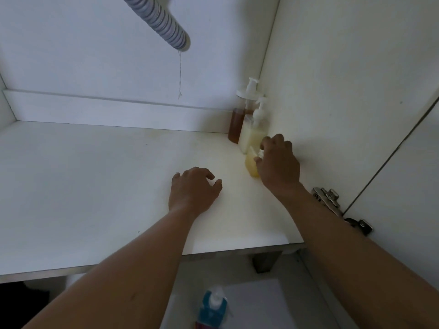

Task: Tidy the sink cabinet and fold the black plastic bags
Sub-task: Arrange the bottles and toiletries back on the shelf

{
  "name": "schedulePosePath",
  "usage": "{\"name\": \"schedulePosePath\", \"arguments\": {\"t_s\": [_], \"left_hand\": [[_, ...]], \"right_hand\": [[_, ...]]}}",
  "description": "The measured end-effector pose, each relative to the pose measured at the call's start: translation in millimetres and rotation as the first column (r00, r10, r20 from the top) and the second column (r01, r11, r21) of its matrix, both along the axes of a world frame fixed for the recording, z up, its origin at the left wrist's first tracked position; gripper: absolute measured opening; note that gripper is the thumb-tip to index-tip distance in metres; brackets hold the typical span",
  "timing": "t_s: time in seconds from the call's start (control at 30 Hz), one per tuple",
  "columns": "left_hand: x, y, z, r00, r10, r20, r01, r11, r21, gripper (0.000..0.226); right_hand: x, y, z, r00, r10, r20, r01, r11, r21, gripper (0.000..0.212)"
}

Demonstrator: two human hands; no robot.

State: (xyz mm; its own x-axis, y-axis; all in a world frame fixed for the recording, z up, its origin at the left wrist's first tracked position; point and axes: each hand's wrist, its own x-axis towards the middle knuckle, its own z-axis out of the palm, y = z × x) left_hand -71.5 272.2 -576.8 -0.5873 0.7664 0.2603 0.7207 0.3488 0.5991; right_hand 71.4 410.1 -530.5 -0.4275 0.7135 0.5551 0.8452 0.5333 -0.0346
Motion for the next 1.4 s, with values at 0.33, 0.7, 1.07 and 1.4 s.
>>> {"name": "schedulePosePath", "arguments": {"t_s": [0.33,0.7,1.07,1.4], "left_hand": [[2,-1,3,0.999,0.019,0.033,-0.019,1.0,0.024,0.037],[4,-8,1,0.998,-0.005,0.064,-0.001,0.996,0.092,0.03],[28,-74,-1,0.99,-0.144,0.004,0.144,0.987,-0.065,0.03],[69,-165,-22,0.98,-0.181,-0.087,0.186,0.981,0.05,0.03]], "right_hand": [[-5,23,-17,0.999,0.031,0.037,-0.026,0.992,-0.127,0.035],[-19,15,-6,0.984,0.016,0.18,0.07,0.886,-0.459,0.072],[24,-71,-22,0.896,0.247,0.368,-0.005,0.837,-0.548,0.044],[57,-141,18,0.847,0.335,0.414,-0.058,0.831,-0.553,0.025]]}}
